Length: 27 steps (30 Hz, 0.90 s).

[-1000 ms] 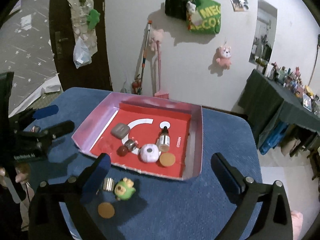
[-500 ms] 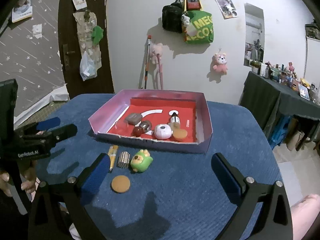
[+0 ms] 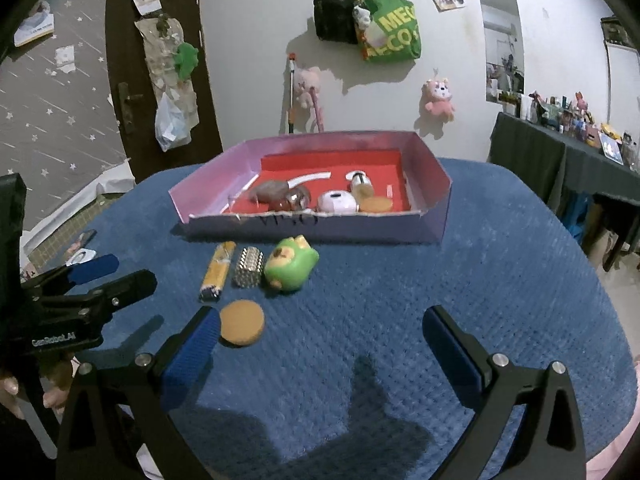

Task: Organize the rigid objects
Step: 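Withdraw both tools up and away from the red box, then move the left tool to the yellow lighter while the right tool approaches the tan round sponge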

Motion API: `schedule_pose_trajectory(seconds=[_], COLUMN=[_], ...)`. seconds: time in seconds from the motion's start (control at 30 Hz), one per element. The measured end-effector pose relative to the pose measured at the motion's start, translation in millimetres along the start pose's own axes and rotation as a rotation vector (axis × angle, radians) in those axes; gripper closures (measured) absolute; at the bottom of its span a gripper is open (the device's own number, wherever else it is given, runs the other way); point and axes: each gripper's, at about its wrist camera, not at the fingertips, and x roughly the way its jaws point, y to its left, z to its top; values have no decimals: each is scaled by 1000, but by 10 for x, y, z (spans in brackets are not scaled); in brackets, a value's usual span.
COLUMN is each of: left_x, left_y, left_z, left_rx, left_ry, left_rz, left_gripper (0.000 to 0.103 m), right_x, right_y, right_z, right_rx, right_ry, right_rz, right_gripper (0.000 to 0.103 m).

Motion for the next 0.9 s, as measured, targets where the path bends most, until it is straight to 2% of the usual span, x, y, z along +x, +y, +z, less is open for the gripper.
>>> schedule_pose_trajectory(seconds=[0.17,0.5,0.67,0.9], left_x=[34,85,171,299], left_y=[27,200,239,269], left_z=[-17,67,115,173], left_rx=[-7,-16,-5,-11], left_ry=[10,40,73,113], left_rz=[3,32,28,14], left_gripper=[9,9,9,9], right_x=[104,377,447,608], right_y=[18,90,160,304], right_z=[-47,-8,50,63], right_rx=[-8,-22,-43,-91], right_ry=[14,98,110,181], right_rz=[-12,47,62,64], right_gripper=[0,0,0,0])
